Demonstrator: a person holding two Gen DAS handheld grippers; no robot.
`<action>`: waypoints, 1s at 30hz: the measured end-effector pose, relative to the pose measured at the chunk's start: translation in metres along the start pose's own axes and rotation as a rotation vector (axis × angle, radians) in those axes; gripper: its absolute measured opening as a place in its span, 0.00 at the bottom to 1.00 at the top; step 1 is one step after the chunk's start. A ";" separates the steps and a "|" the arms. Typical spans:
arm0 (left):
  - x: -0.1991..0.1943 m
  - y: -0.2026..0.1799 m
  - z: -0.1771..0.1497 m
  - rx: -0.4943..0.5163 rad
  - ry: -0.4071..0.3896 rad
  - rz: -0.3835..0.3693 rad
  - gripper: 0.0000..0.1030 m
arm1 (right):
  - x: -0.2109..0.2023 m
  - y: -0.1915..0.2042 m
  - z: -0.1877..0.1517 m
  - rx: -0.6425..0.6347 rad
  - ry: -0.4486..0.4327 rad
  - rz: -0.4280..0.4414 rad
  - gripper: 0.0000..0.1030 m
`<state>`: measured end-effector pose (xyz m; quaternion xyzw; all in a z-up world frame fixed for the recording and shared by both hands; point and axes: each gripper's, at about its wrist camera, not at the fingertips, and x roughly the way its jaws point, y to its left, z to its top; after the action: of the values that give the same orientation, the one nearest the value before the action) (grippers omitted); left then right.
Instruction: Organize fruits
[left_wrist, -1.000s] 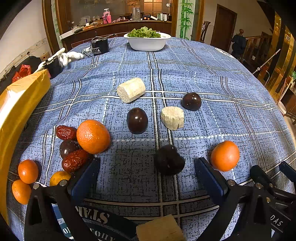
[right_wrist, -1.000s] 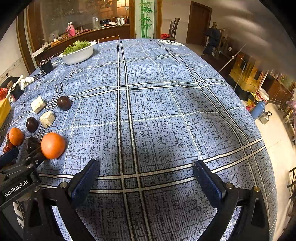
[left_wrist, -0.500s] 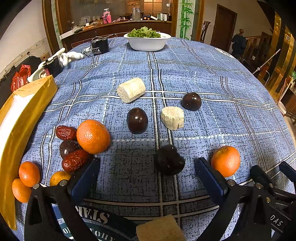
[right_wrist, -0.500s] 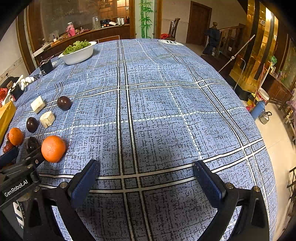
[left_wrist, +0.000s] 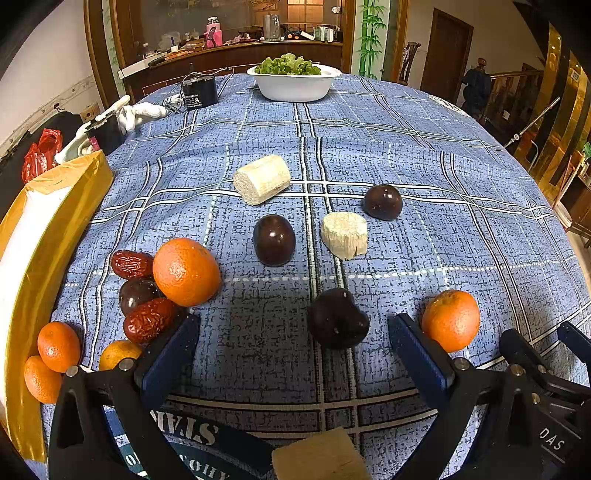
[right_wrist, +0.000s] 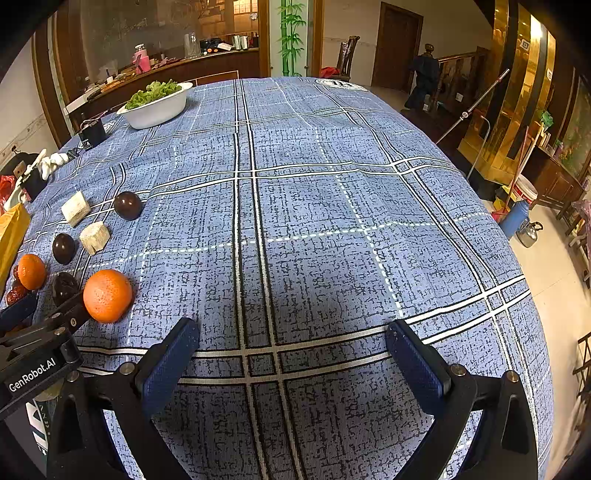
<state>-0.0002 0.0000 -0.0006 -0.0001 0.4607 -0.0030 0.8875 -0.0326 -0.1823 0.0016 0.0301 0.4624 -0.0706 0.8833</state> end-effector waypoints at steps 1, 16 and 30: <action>0.000 0.000 0.000 0.000 0.000 0.000 1.00 | 0.000 0.000 0.000 0.000 0.000 0.000 1.00; 0.000 0.000 0.000 -0.008 0.000 0.005 1.00 | 0.000 0.000 0.000 0.000 0.000 0.000 1.00; -0.038 0.028 -0.010 0.035 0.057 -0.192 0.90 | 0.000 0.000 0.003 -0.001 0.055 0.011 1.00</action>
<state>-0.0303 0.0285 0.0244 -0.0286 0.4834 -0.0963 0.8696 -0.0298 -0.1829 0.0031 0.0341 0.4862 -0.0647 0.8708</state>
